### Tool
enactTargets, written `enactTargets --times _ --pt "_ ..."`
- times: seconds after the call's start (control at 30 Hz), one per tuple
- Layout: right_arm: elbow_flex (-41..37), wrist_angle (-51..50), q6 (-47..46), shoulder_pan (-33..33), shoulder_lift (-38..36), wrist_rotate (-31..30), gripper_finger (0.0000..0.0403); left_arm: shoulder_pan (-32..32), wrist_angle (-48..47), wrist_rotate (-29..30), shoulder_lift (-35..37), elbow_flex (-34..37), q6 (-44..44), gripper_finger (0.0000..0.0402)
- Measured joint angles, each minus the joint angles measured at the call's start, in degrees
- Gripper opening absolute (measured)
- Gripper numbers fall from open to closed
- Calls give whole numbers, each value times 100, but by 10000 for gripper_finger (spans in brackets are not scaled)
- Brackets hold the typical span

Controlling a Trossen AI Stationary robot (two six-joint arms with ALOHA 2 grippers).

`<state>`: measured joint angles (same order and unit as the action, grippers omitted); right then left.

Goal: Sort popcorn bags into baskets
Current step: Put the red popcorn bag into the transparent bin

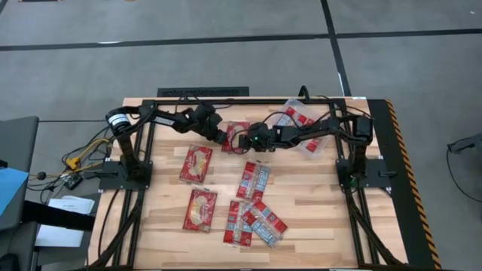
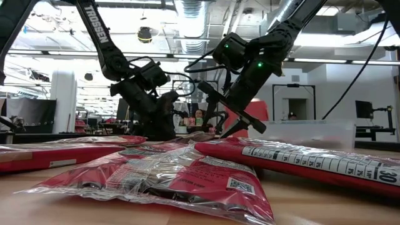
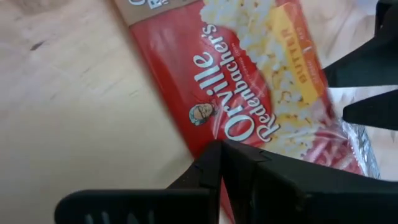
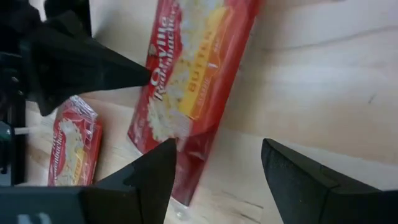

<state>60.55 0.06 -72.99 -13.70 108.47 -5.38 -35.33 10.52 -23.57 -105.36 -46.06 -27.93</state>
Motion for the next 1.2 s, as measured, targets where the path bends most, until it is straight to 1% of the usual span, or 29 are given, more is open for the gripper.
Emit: enactTargets --times 0.2,0.33,0.43,0.57,0.6,0.67,0.73,0.8,0.93,1.0,1.03,1.07,1.2 --pt "0 74 103 -104 0 -31 260 59 -26 144 -5 2 42 0" --pt "11 493 240 -201 70 -38 260 92 -44 227 -9 4 70 0" --pt "21 720 233 -272 264 154 260 94 -43 244 -12 7 70 0" --pt "211 772 186 -284 593 320 260 94 -44 258 -15 9 70 0" --pt "287 882 266 -287 678 429 259 94 -44 260 -15 9 71 0" --pt "386 799 447 -284 713 535 250 96 -44 267 -18 9 73 0" --pt "499 668 570 -284 717 561 227 100 -47 278 -19 11 71 0" --pt "595 410 659 -304 717 564 188 99 -40 278 -20 11 48 0" --pt "673 344 751 -344 710 691 84 89 -24 172 -22 9 -38 0" --pt "673 378 813 -344 708 723 34 38 -20 -69 -5 -1 -161 0" --pt "673 380 871 -342 706 727 21 -2 -25 -235 -5 -35 -202 0" --pt "671 362 887 -327 677 721 17 -51 -30 -438 -8 -81 -251 0" --pt "662 220 876 -318 372 585 30 -257 -141 -1656 9 -295 -664 0"
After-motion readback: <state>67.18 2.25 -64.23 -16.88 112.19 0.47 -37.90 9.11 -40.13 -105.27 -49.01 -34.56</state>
